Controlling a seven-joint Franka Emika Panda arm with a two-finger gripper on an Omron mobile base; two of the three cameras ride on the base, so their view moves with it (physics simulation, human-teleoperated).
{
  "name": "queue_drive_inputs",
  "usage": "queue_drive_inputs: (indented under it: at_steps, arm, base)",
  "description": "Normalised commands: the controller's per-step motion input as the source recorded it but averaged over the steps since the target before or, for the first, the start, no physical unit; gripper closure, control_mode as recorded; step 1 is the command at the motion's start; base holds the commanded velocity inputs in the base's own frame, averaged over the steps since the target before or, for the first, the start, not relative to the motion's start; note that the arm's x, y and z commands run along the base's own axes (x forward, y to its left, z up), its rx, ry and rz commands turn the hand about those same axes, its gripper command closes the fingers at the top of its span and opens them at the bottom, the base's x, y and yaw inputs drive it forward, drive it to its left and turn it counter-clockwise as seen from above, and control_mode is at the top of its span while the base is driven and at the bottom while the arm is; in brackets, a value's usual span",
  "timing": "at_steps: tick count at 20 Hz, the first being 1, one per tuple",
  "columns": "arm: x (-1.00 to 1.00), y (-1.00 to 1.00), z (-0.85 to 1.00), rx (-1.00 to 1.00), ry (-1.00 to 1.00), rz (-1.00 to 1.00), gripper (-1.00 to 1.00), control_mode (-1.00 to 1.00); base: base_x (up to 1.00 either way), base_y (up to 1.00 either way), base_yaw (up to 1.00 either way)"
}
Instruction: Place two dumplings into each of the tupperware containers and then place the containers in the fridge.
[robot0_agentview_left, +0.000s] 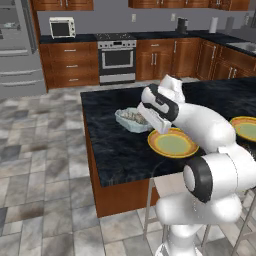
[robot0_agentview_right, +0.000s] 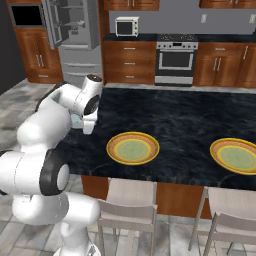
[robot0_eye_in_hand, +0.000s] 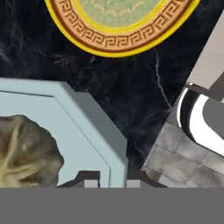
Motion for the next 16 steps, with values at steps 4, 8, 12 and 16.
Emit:
queue_drive_inputs:
  at_steps: [4, 8, 12, 16]
  arm:
    - [-0.97, -0.02, 0.37, 0.02, 0.08, -0.64, 1.0, -1.0]
    - [-0.81, -0.16, 0.49, 0.03, 0.12, -0.58, 1.0, -1.0]
    - [-0.32, -0.21, 0.59, 0.03, 0.1, -0.39, 1.0, -1.0]
    - [-0.21, -0.08, 0.49, 0.01, 0.04, -0.15, 1.0, -1.0]
  base:
    - [0.0, 0.0, 0.0]
    - [0.0, 0.0, 0.0]
    - [0.0, 0.0, 0.0]
    - [0.0, 0.0, 0.0]
